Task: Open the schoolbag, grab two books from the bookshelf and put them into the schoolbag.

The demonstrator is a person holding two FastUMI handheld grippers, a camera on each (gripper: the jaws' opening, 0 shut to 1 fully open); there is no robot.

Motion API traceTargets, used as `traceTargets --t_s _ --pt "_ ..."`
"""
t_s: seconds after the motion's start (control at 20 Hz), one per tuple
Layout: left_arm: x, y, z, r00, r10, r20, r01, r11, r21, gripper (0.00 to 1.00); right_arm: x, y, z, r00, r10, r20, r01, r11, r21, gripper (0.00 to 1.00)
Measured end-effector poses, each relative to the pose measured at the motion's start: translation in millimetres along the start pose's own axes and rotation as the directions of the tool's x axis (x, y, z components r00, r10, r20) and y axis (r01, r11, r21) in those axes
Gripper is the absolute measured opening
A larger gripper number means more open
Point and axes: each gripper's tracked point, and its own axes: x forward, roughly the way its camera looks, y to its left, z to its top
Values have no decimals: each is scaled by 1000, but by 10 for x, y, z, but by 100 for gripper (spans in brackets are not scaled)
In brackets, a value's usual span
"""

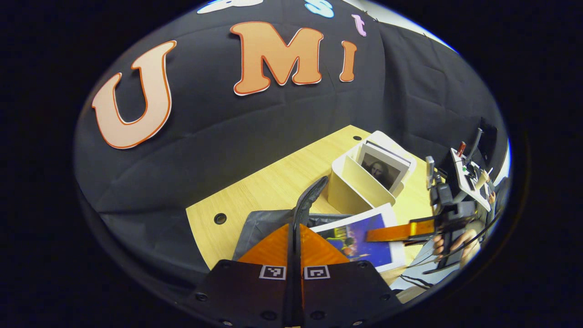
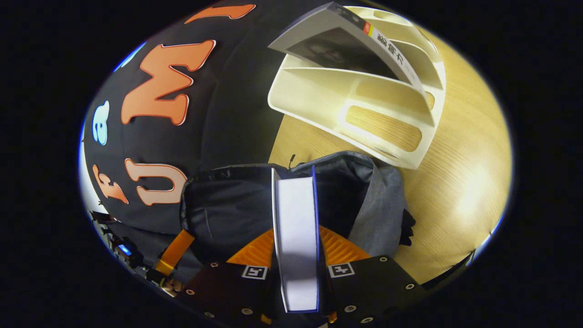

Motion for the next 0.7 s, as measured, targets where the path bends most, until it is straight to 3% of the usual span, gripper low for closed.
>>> traceTargets --t_s 0.2,0.25,0.3,0.4,0.45,0.5,0.65,0.7 --pt "-14 -124 0 1000 -17 -4 17 1000 1 1 328 94 -40 999 37 23 -38 999 27 34" --pt "-9 -138 2 1000 -18 -8 18 1000 6 0 428 103 -81 999 31 23 -31 999 19 24" --pt "-3 -130 -10 1000 -13 -12 13 1000 15 0 512 105 -96 999 21 31 -21 1000 14 34" --pt "7 -167 -52 1000 -21 -22 21 999 31 0 665 120 -85 999 -5 51 4 1000 28 35" --pt "8 -175 -62 999 -23 -22 24 999 37 0 731 82 -101 998 -34 55 32 999 31 26" --pt "20 -149 -94 999 -19 -25 20 999 39 1 788 60 -111 997 -48 56 46 999 28 37" --pt "117 -103 -201 999 -28 -36 28 1000 4 0 813 0 -259 994 -111 11 111 993 30 43" --pt "50 -58 -215 999 -28 -36 28 1000 -3 0 803 -24 -310 991 -131 -5 131 991 13 53"
